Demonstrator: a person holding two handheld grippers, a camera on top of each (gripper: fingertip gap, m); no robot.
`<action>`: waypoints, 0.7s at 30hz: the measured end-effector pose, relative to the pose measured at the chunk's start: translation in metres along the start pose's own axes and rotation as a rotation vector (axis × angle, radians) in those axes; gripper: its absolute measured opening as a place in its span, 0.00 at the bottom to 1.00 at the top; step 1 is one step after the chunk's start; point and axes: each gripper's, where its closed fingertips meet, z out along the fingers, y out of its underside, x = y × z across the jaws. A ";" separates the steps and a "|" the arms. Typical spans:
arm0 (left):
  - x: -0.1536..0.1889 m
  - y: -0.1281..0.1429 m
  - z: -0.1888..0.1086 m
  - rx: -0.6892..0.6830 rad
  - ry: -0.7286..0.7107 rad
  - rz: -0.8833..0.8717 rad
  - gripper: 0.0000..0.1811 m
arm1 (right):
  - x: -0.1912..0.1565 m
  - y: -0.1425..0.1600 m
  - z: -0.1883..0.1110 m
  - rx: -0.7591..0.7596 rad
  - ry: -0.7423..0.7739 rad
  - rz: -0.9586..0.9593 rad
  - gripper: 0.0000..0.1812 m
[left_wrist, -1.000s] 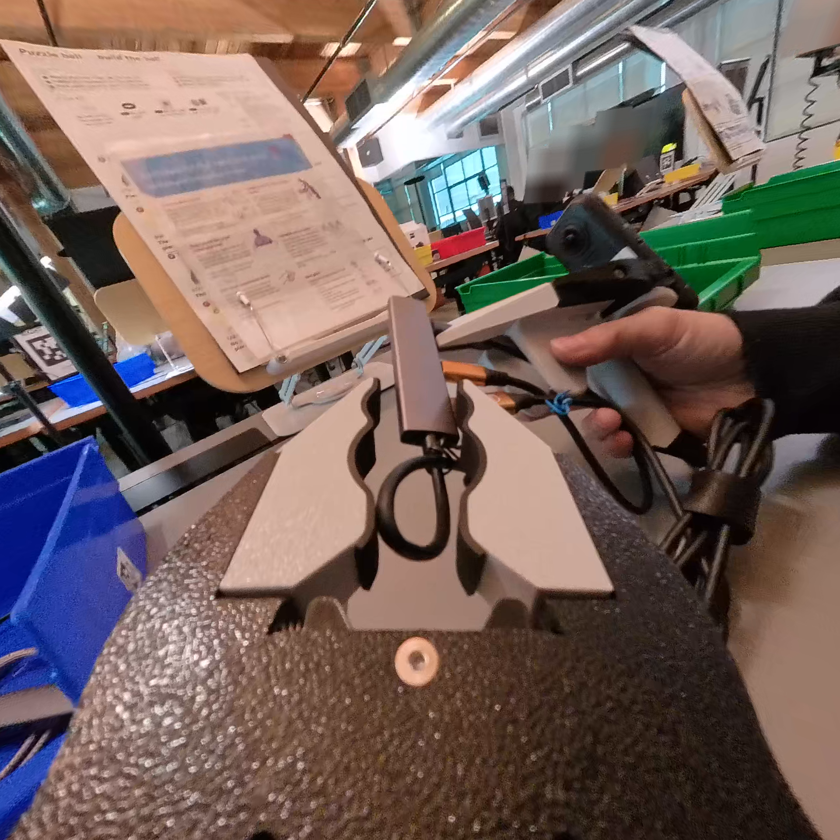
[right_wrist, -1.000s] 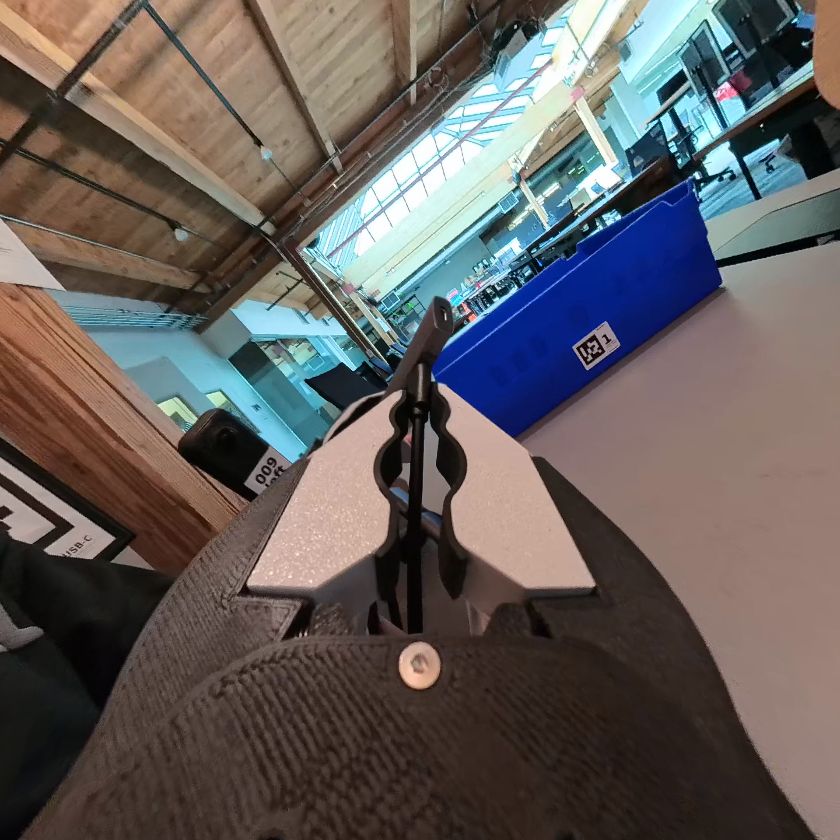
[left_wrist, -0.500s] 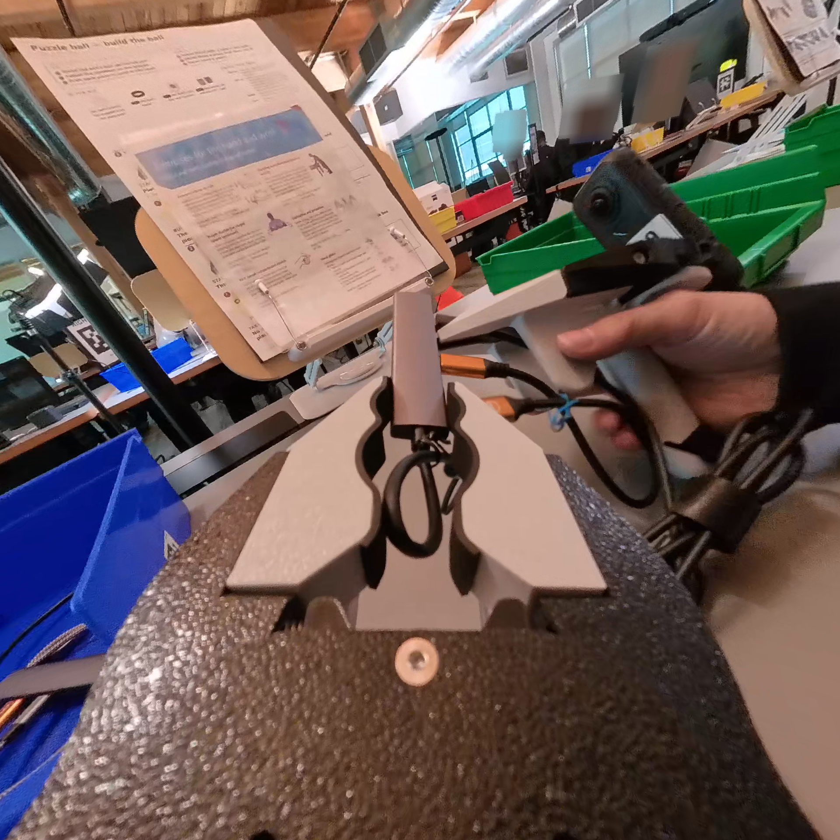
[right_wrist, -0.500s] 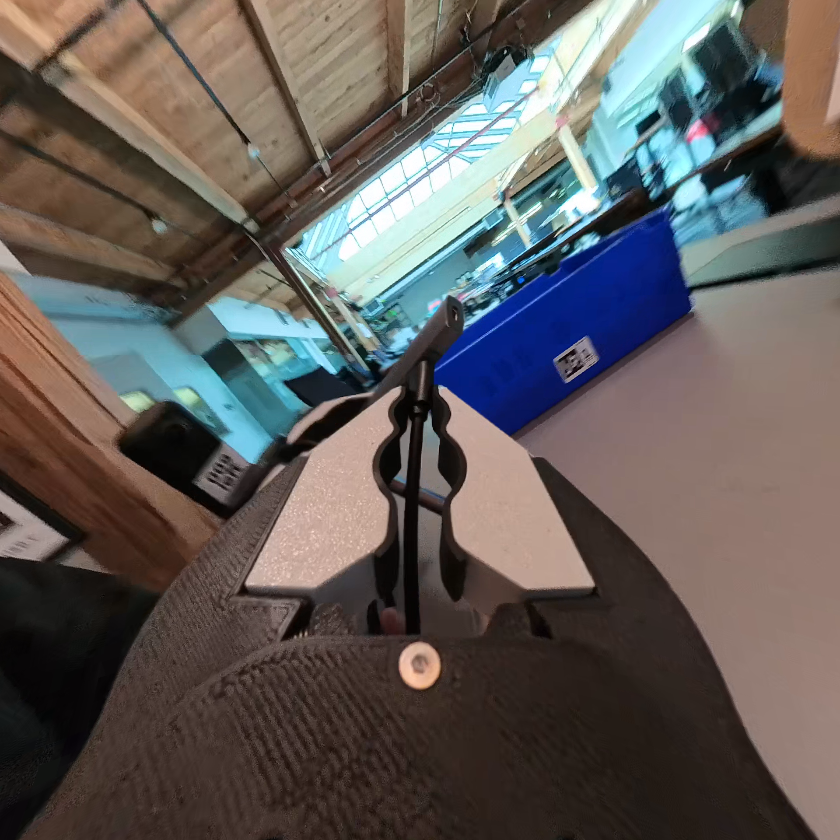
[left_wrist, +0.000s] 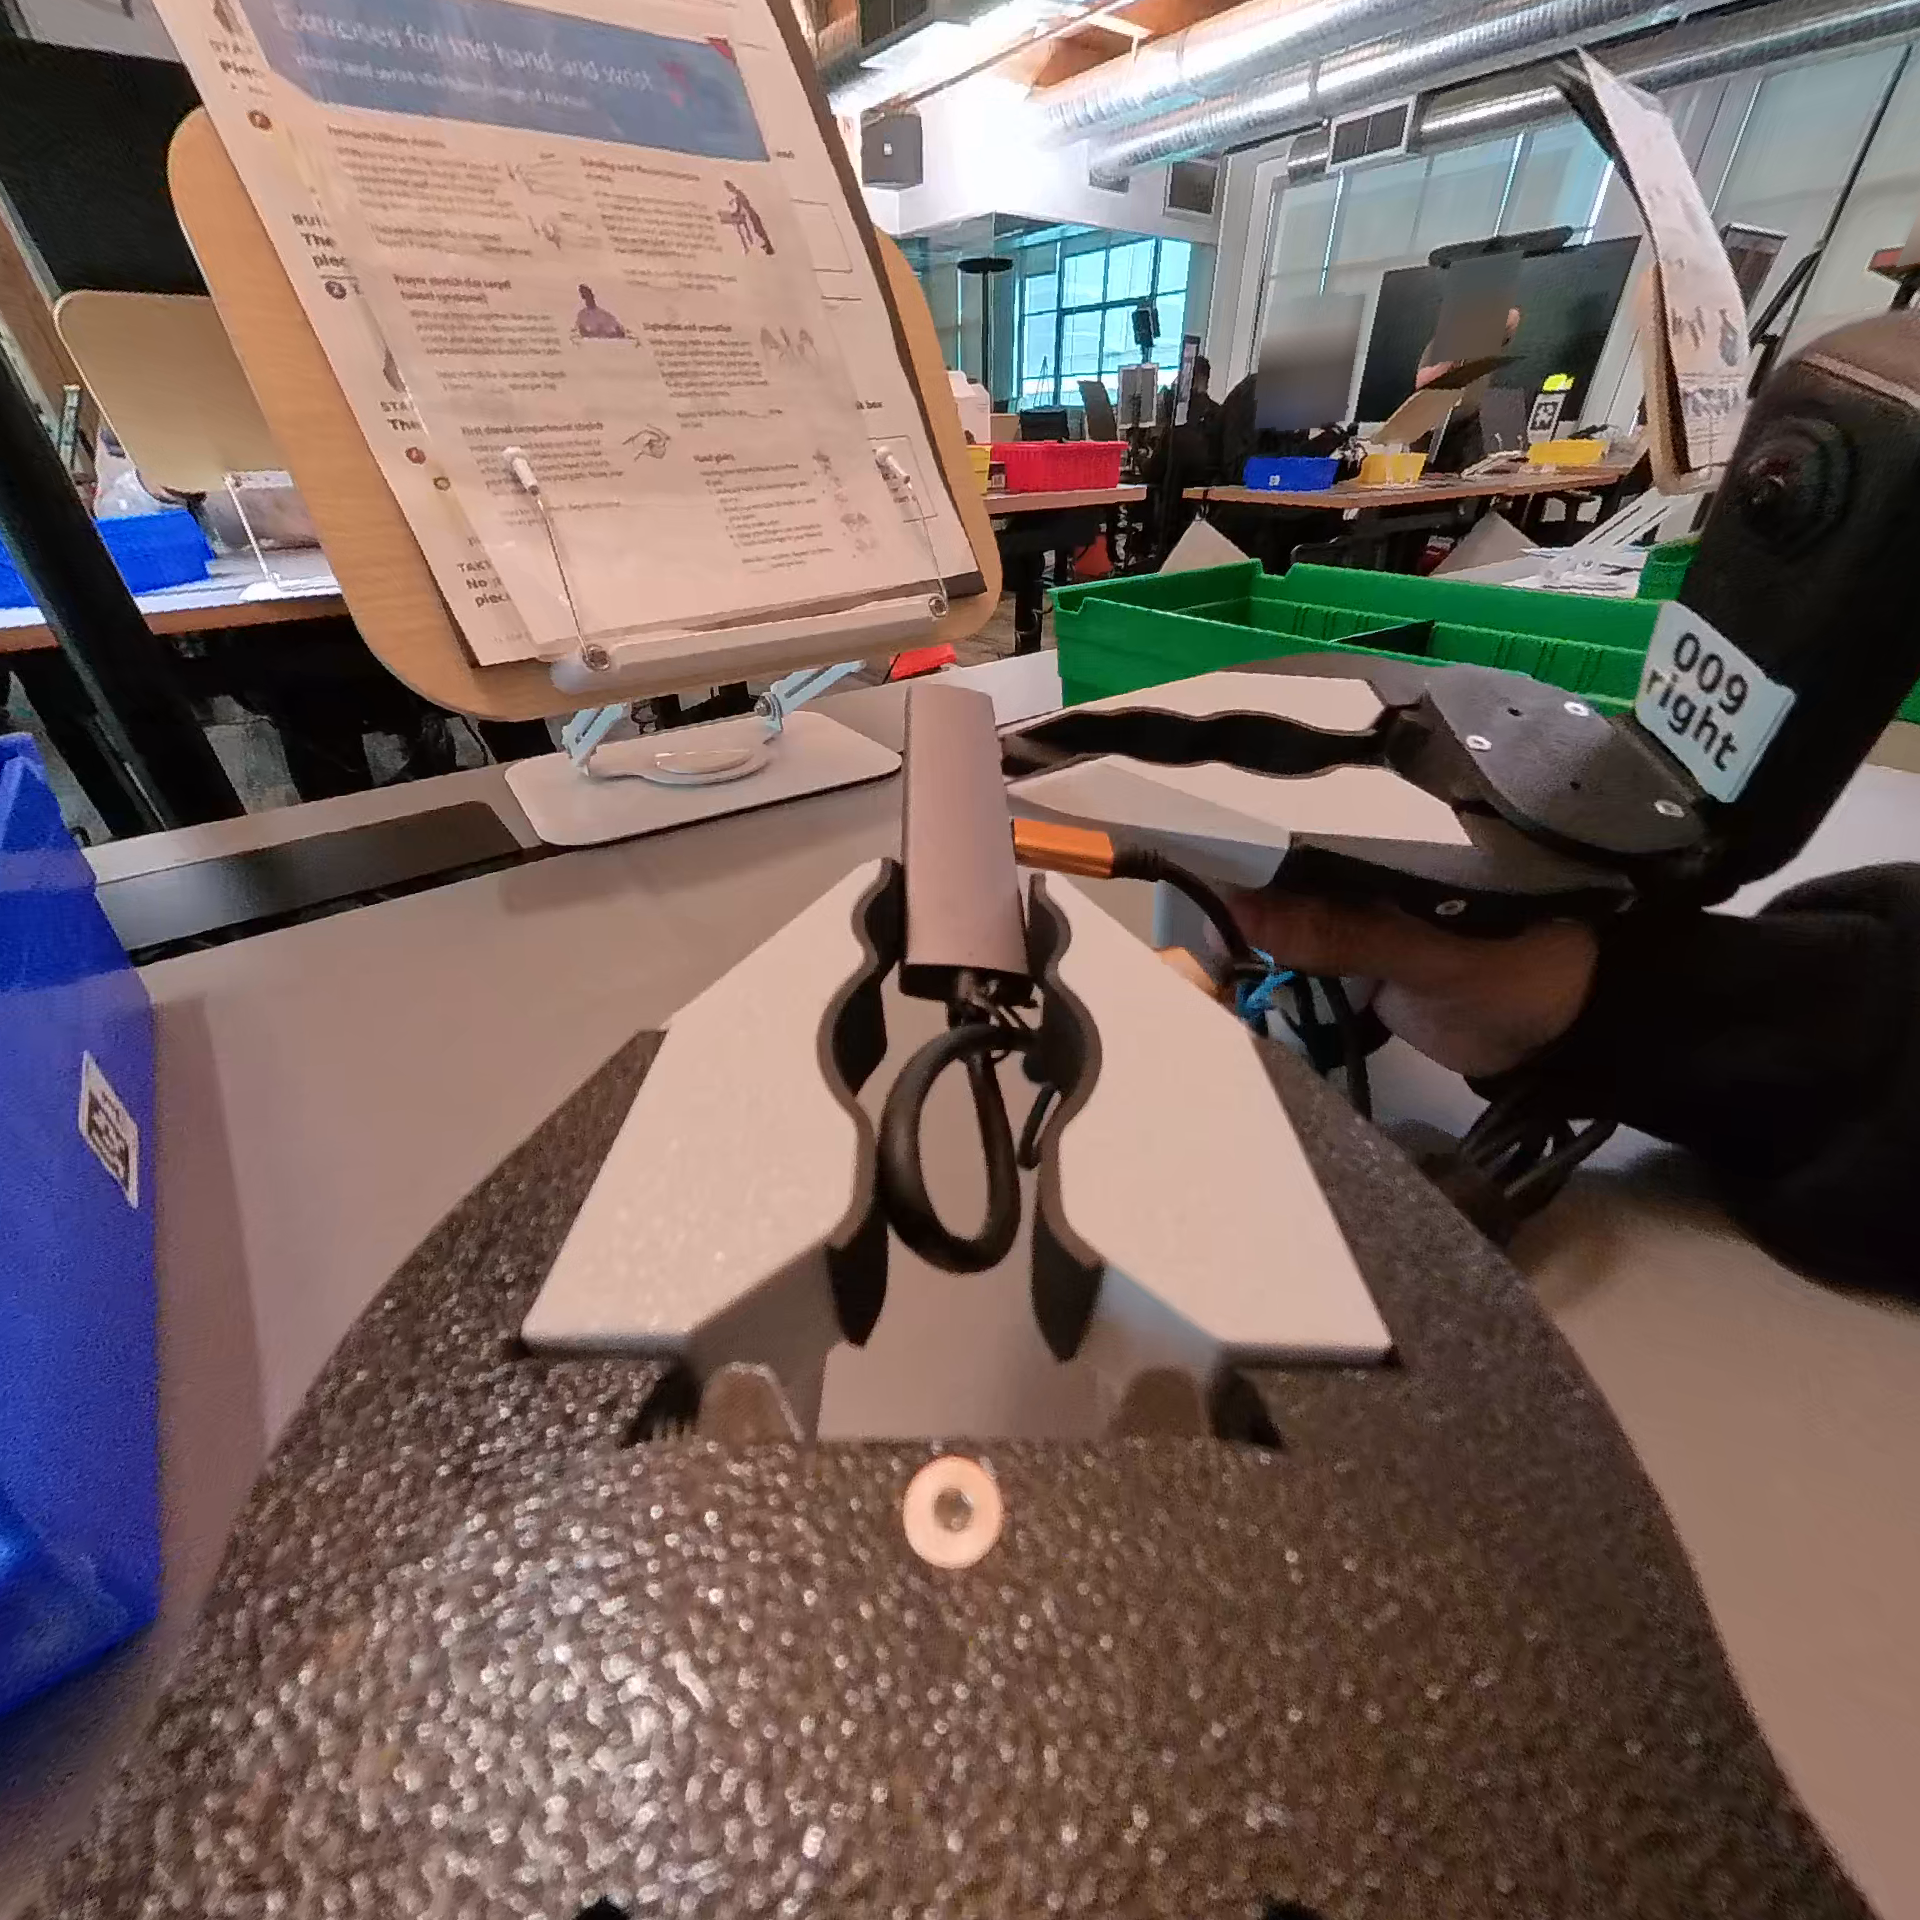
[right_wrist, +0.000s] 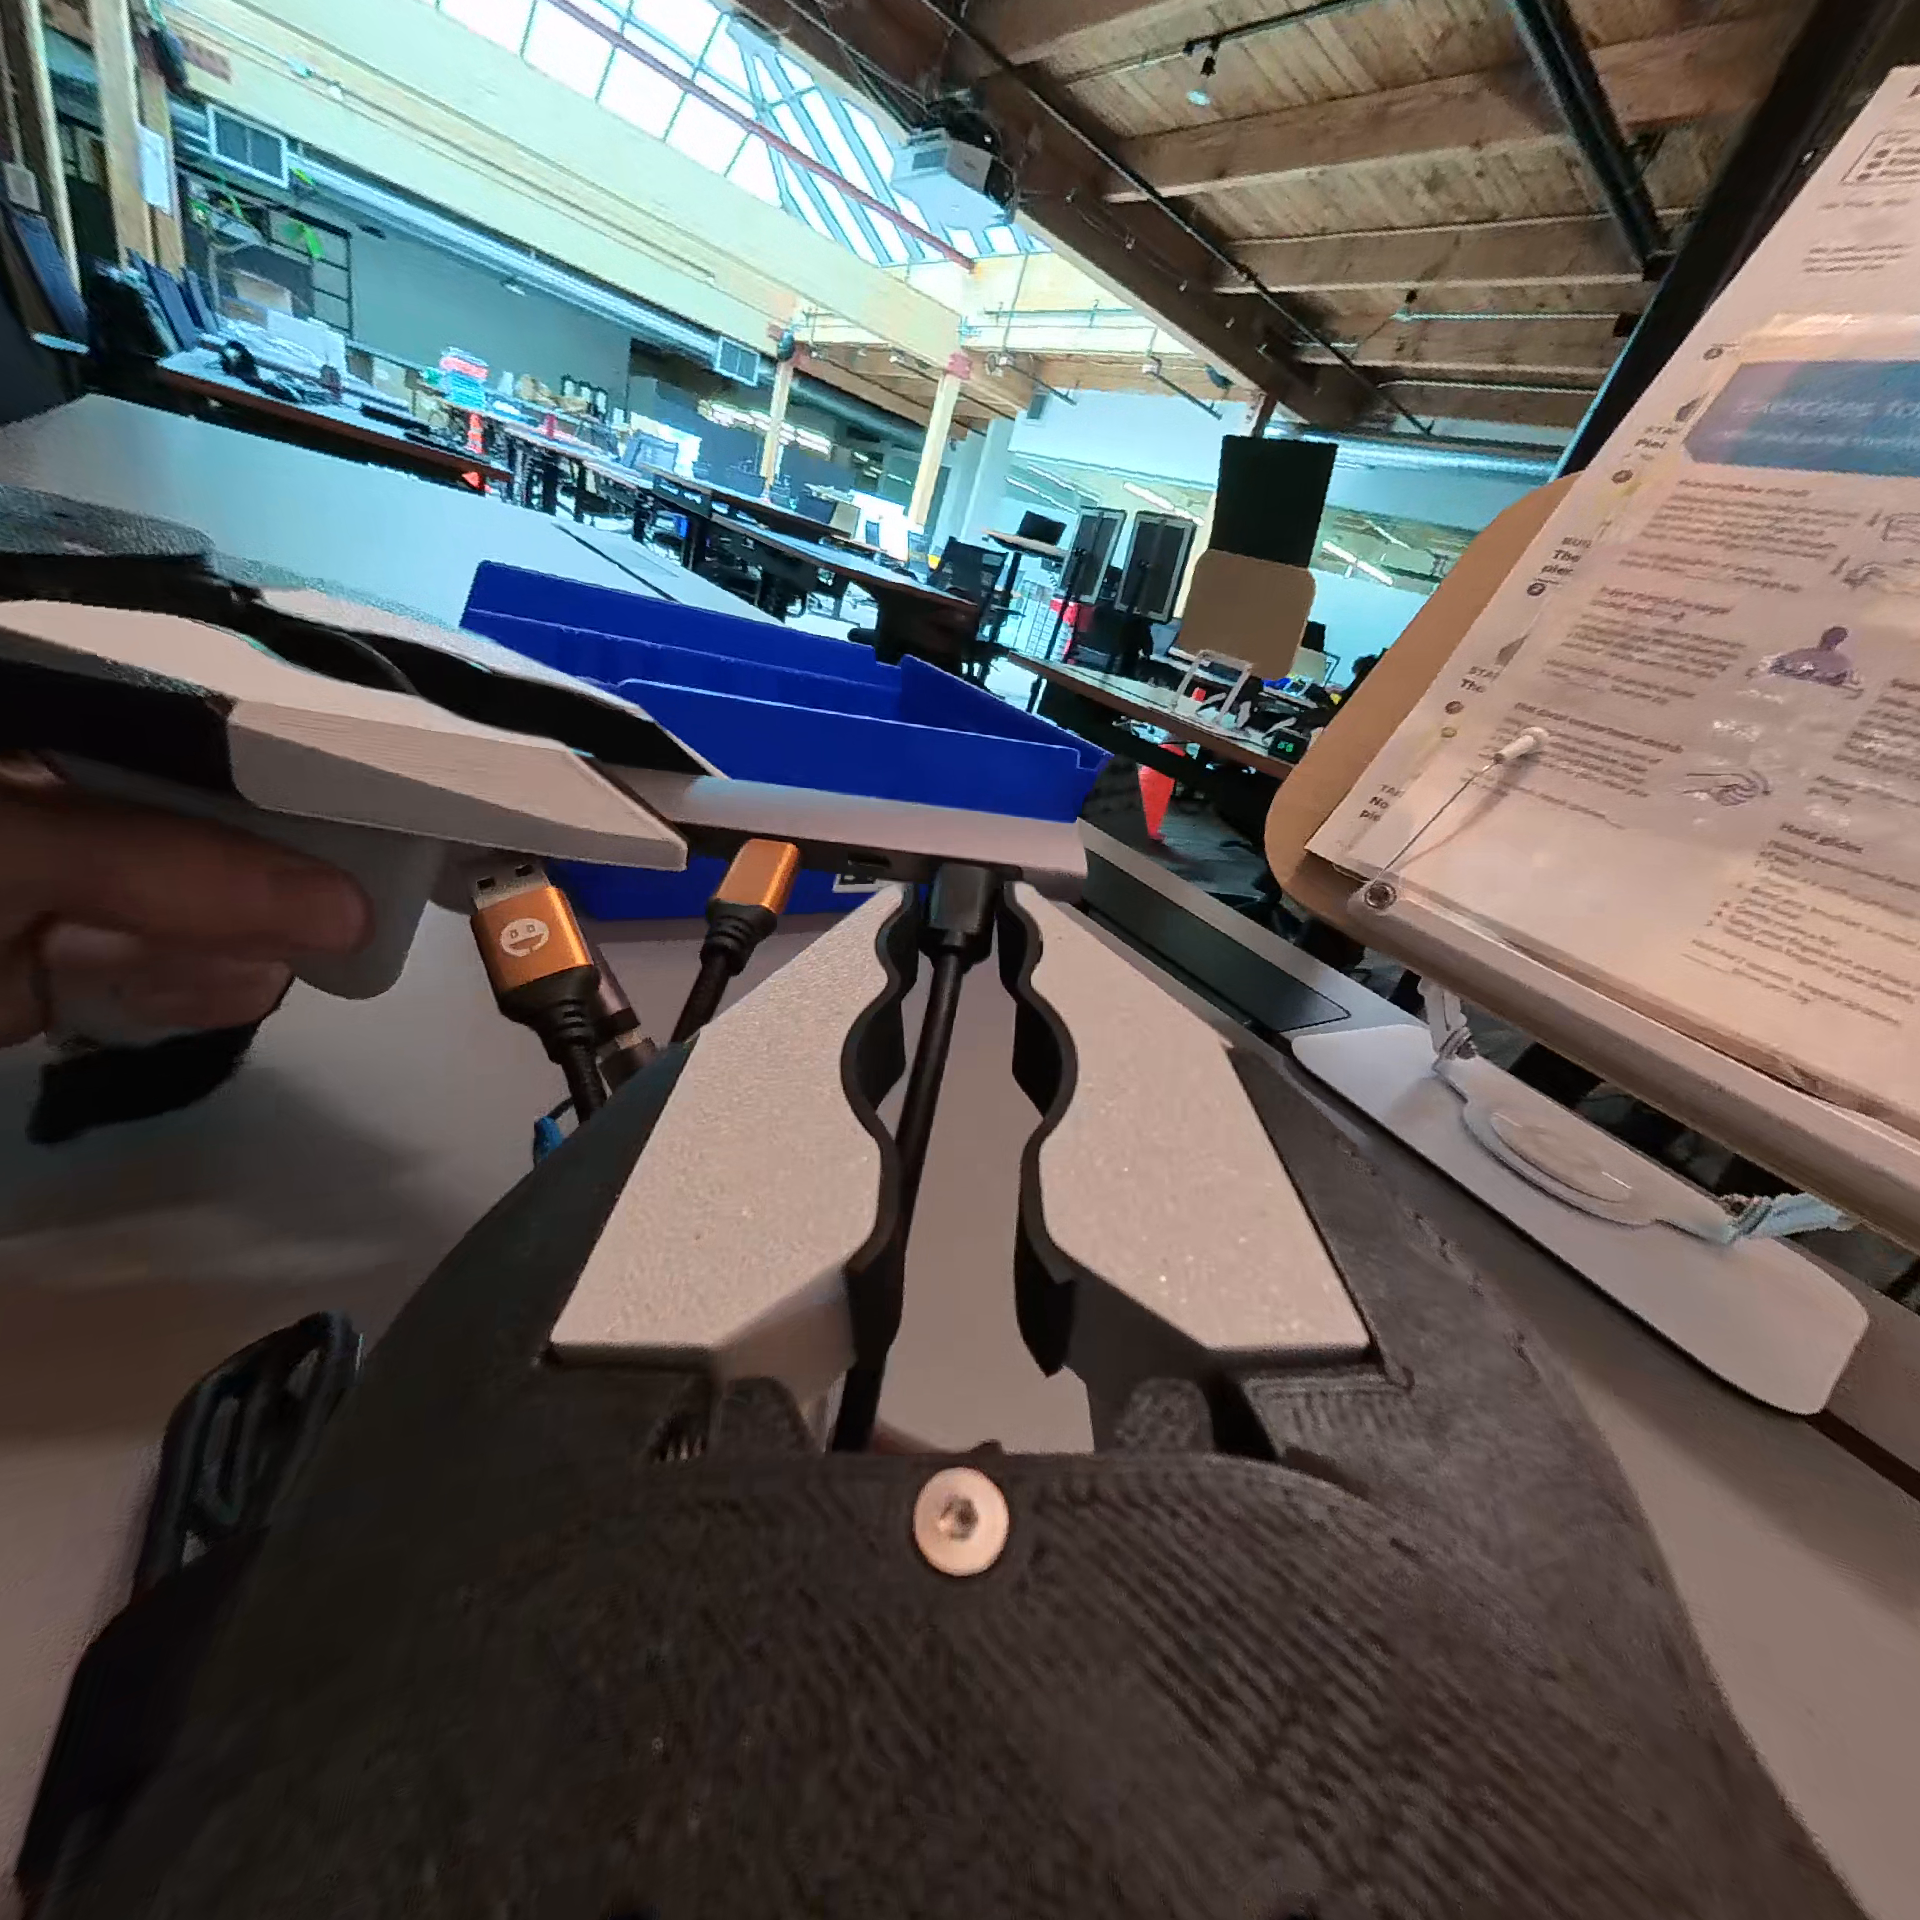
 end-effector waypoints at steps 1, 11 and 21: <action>0.000 0.001 0.000 -0.002 0.001 -0.015 0.12 | 0.000 0.000 0.000 0.002 0.000 0.016 0.07; -0.003 0.003 0.000 0.000 -0.007 -0.044 0.12 | -0.001 0.001 0.004 -0.013 -0.018 0.151 0.06; -0.019 -0.003 -0.009 0.011 -0.124 -0.023 0.12 | -0.008 0.007 0.016 -0.105 0.012 0.057 0.06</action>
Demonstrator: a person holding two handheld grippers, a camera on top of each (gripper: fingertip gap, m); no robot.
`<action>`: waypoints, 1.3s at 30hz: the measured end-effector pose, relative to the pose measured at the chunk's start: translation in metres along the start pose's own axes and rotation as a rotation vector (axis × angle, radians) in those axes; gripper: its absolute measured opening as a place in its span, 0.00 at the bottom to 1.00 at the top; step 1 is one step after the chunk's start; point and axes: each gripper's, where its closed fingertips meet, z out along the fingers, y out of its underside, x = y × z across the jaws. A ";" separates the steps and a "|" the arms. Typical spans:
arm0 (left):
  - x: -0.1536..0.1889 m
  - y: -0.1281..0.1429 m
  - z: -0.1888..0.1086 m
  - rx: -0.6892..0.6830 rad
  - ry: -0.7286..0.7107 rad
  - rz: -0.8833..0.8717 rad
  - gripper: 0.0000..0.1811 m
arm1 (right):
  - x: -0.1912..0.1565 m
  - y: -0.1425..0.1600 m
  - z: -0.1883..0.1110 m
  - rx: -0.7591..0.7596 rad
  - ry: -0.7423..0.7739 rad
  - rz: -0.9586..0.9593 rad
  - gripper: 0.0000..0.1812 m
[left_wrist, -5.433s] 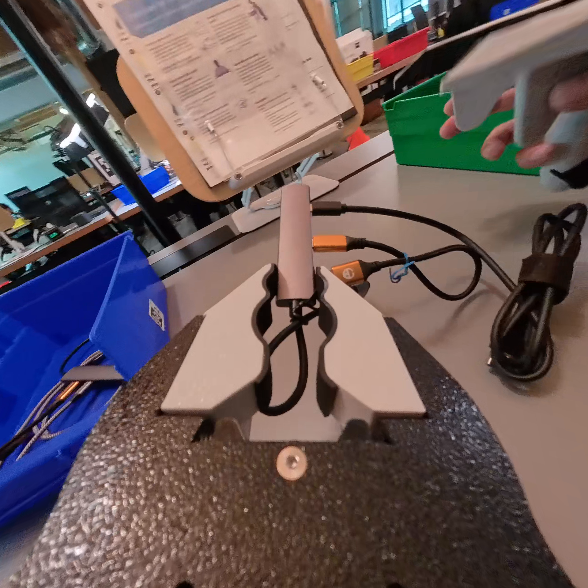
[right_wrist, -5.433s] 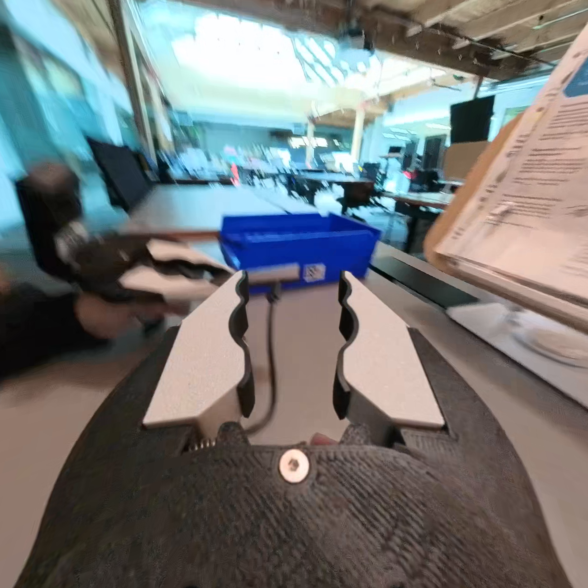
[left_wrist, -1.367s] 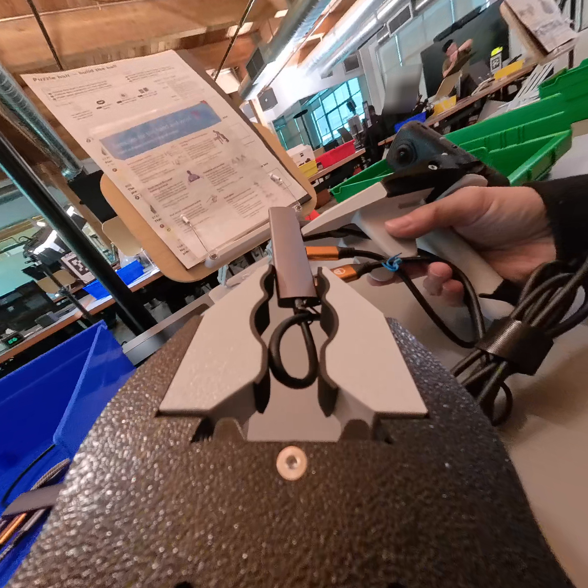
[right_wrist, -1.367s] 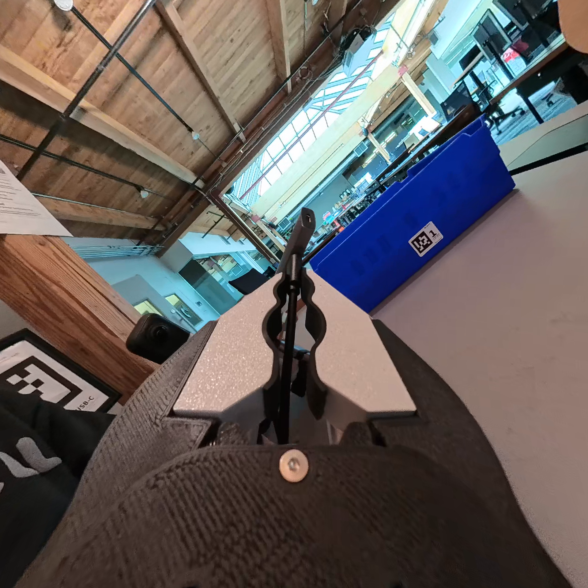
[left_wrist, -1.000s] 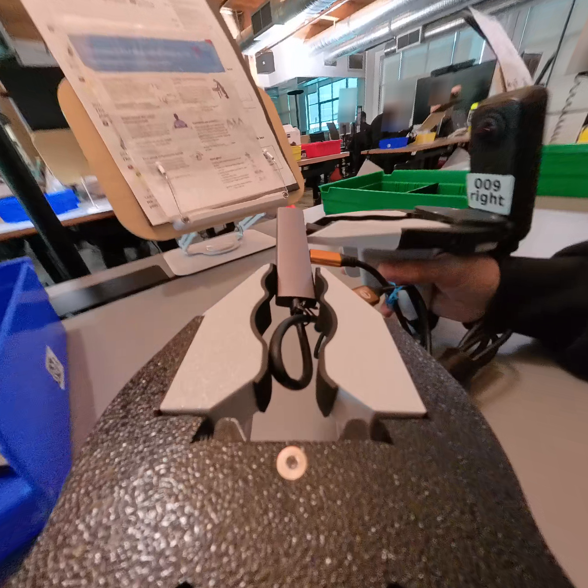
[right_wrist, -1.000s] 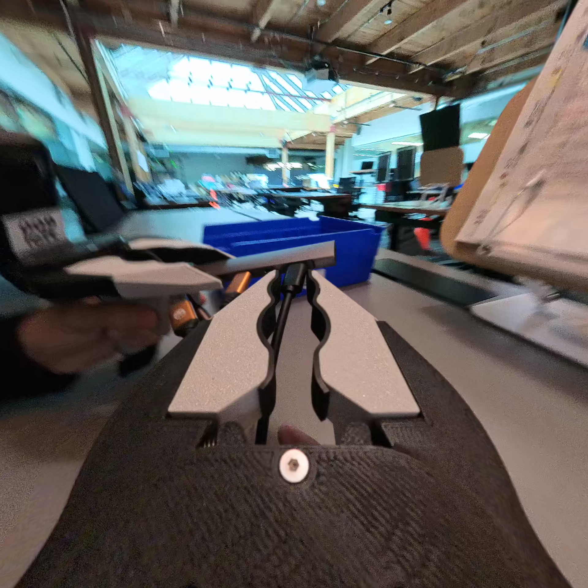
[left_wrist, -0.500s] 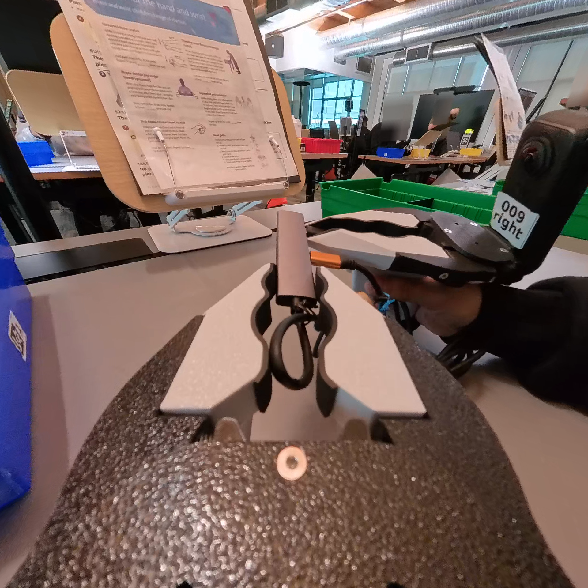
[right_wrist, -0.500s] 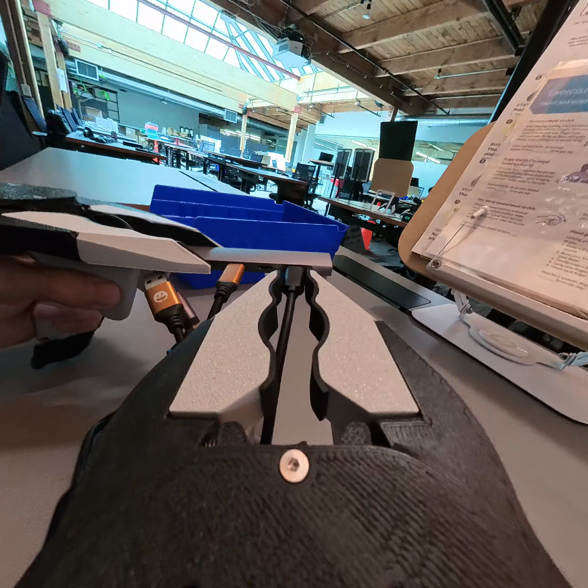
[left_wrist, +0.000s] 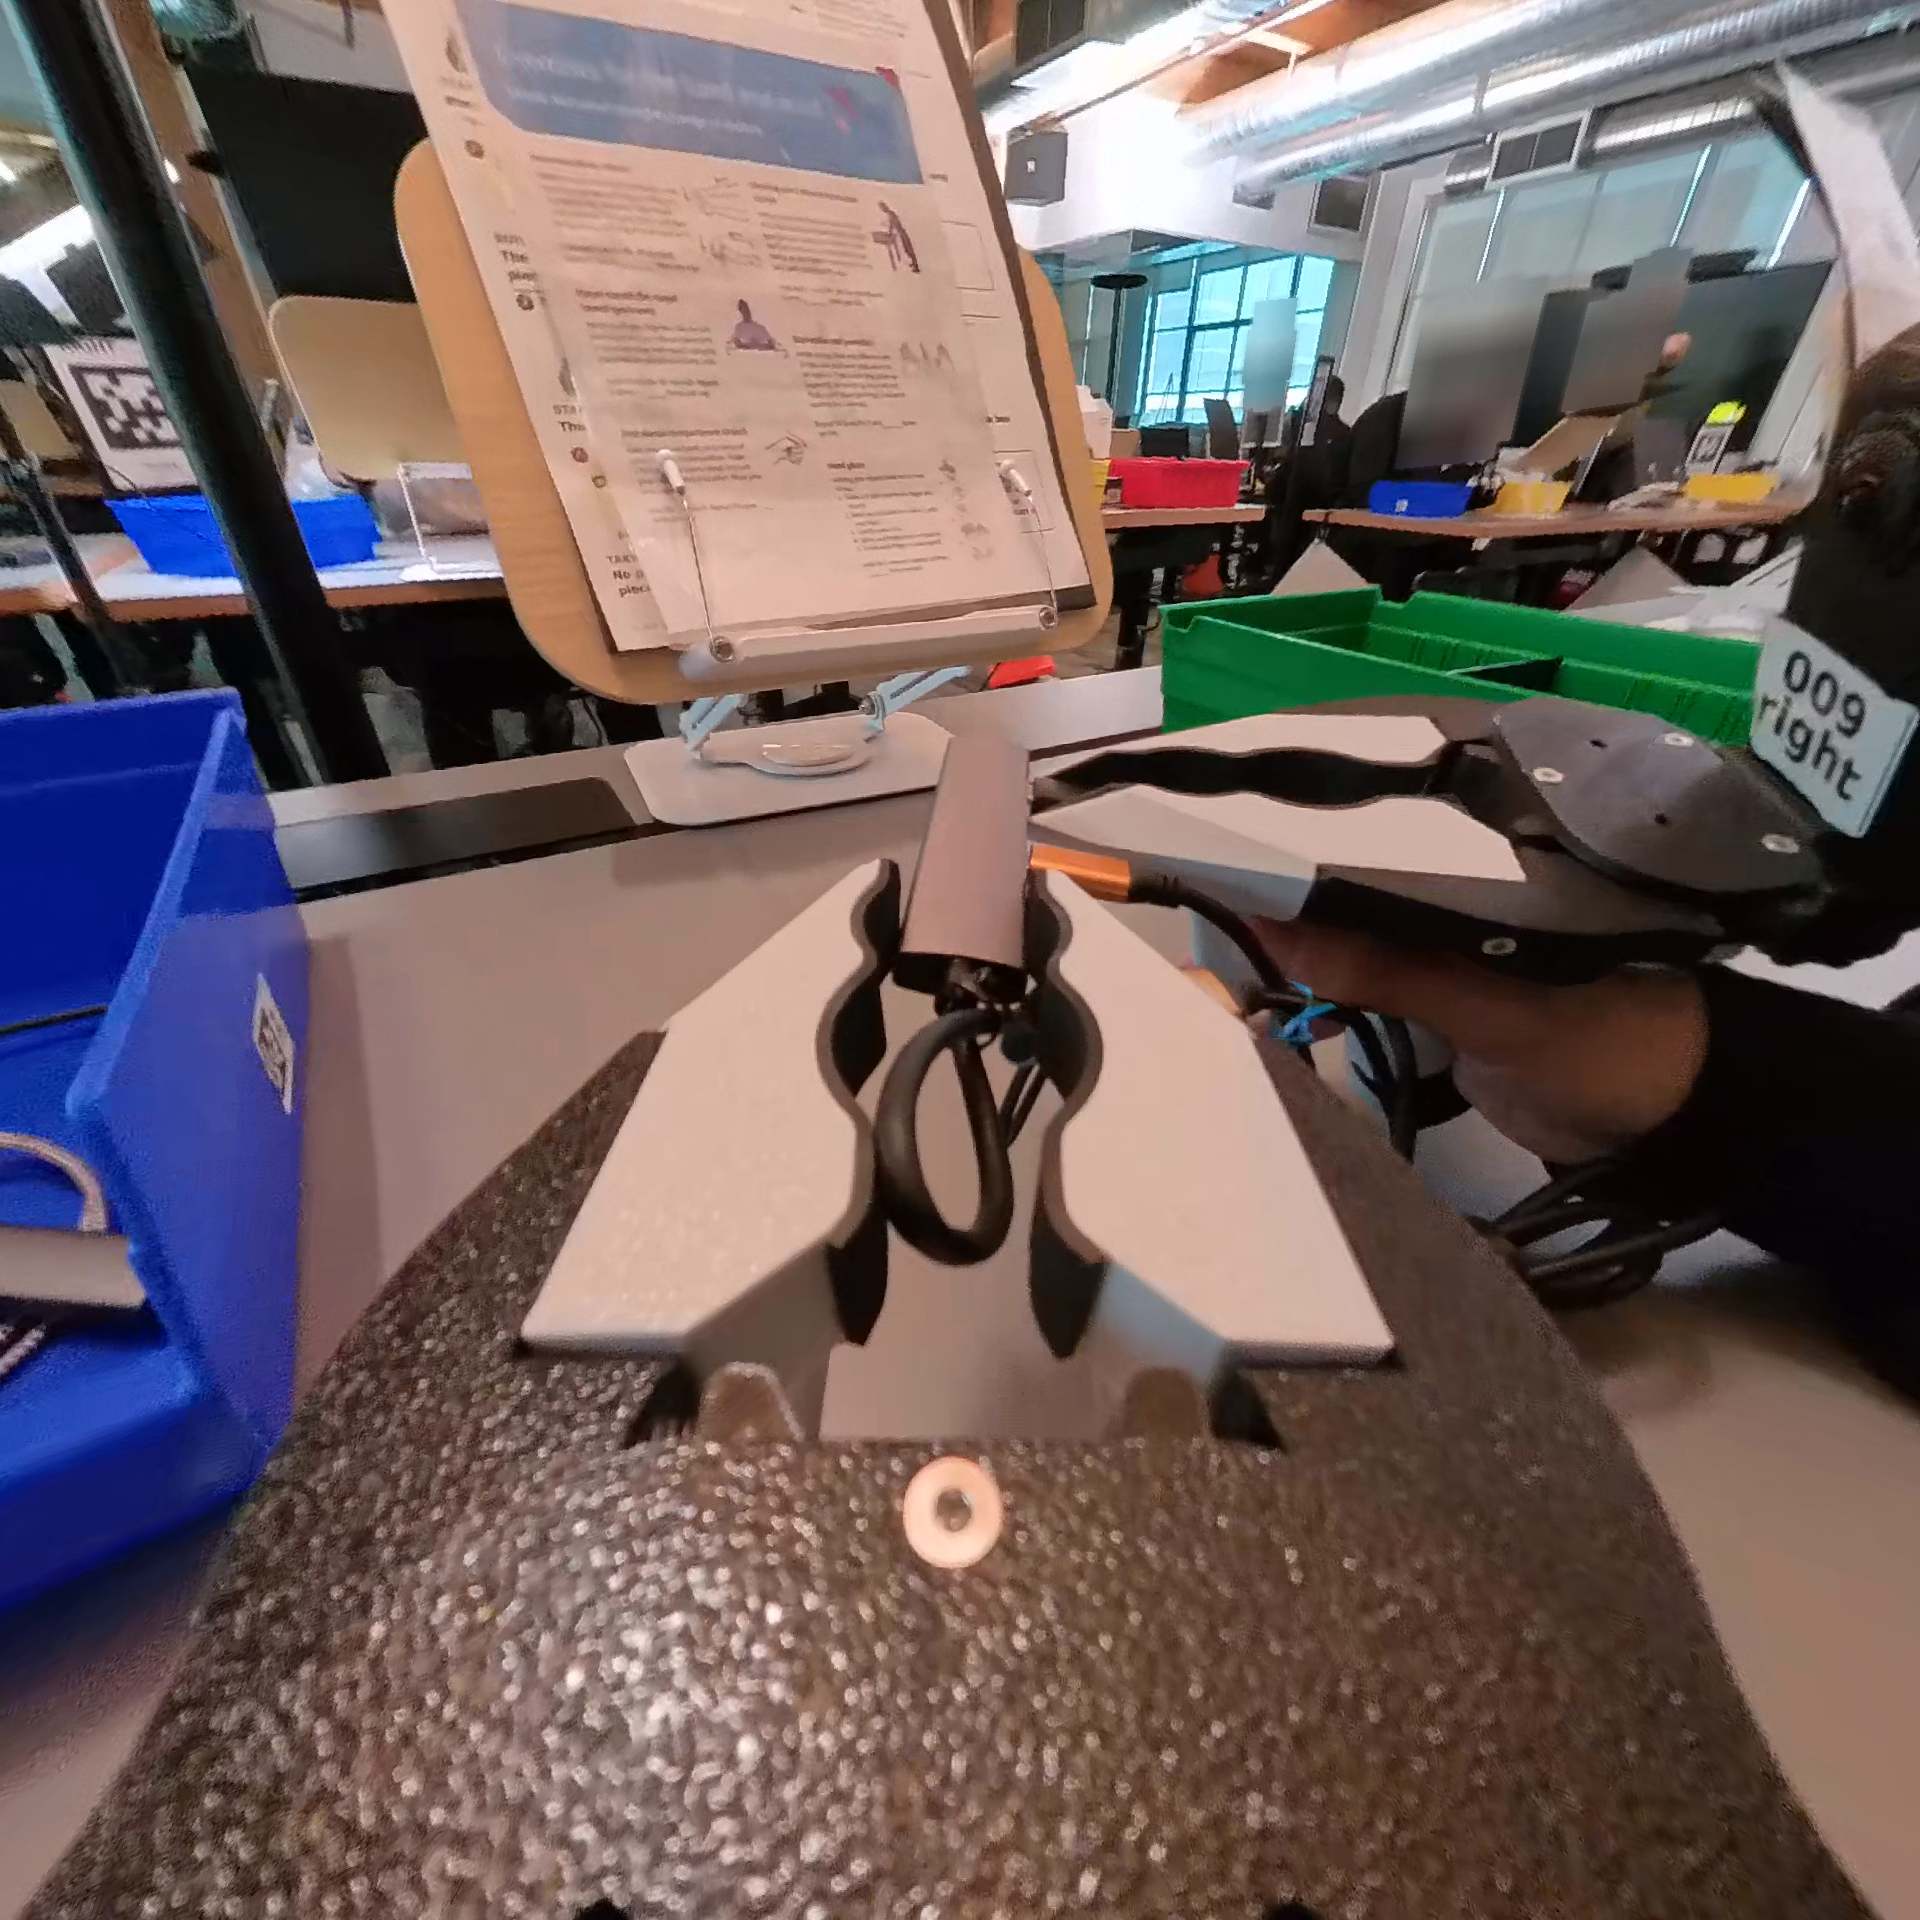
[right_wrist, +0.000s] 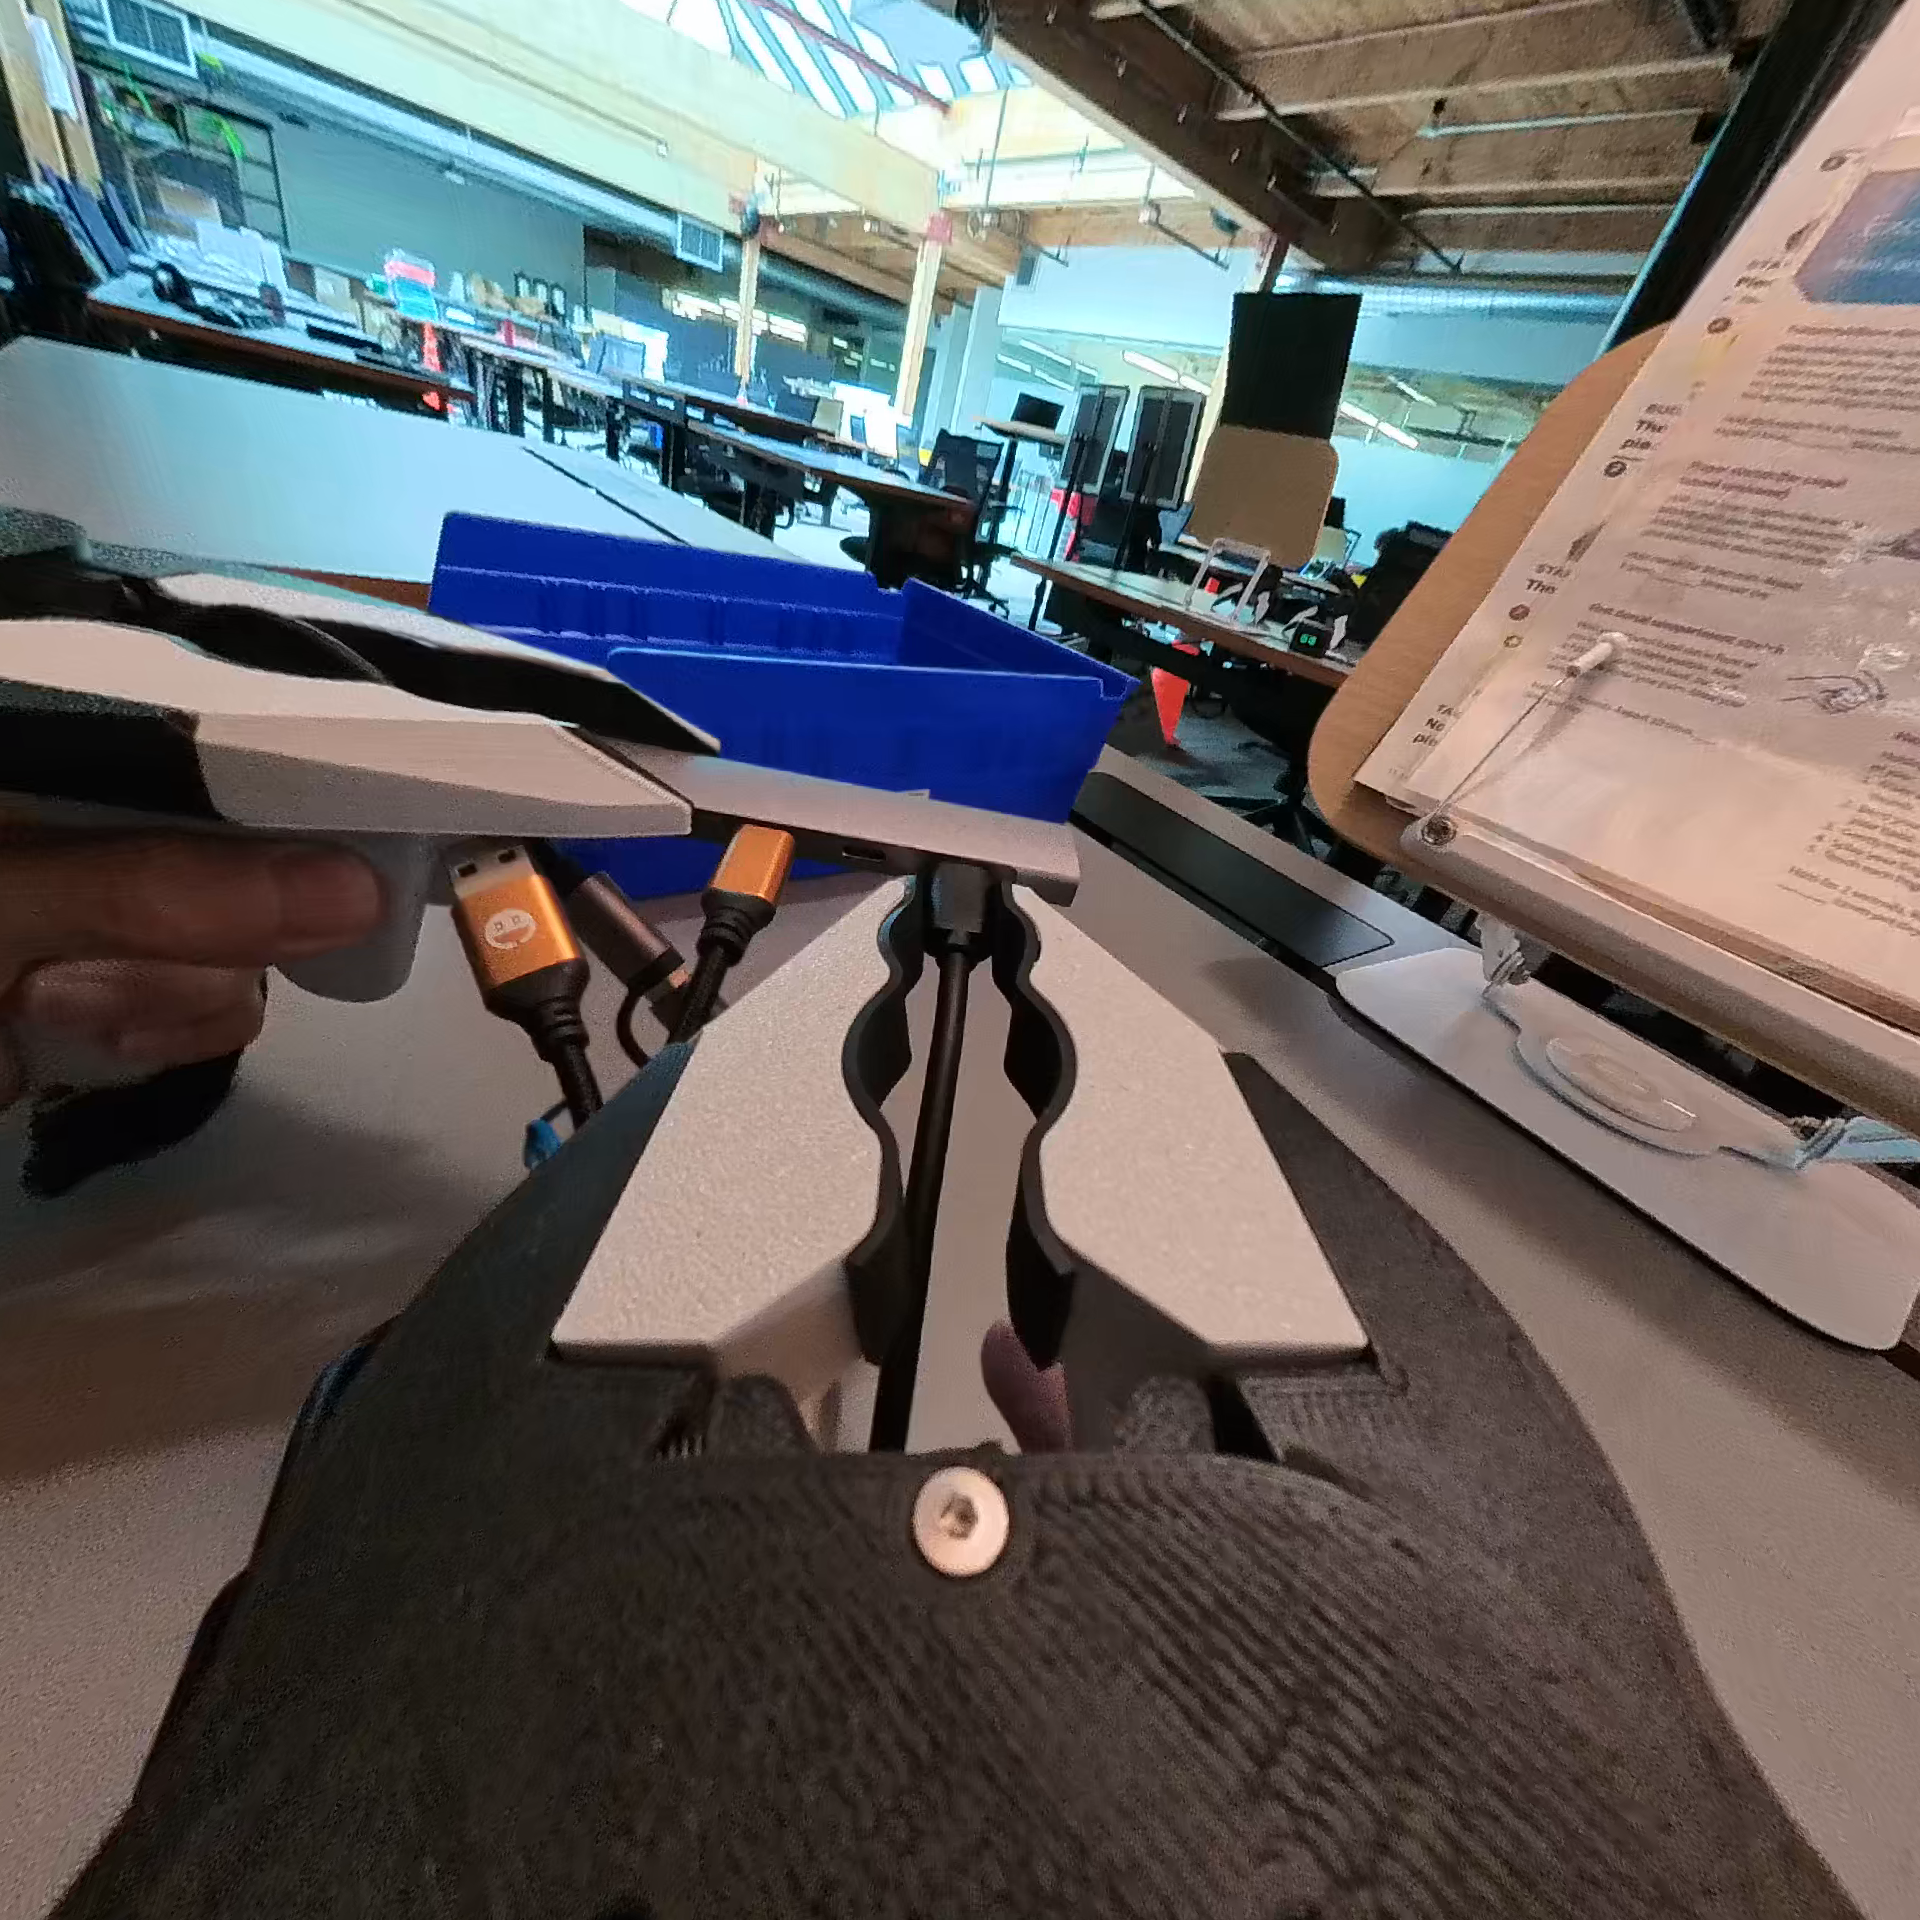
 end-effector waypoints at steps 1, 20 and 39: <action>-0.001 0.000 -0.001 0.003 0.001 -0.010 0.12 | -0.001 0.000 0.001 -0.012 -0.008 -0.006 0.06; 0.015 -0.009 -0.001 -0.002 -0.008 0.182 0.13 | 0.001 -0.002 -0.019 -0.082 -0.071 -0.003 0.06; 0.025 -0.014 0.000 0.012 -0.017 0.266 0.13 | 0.004 -0.009 -0.028 -0.067 -0.127 0.154 0.06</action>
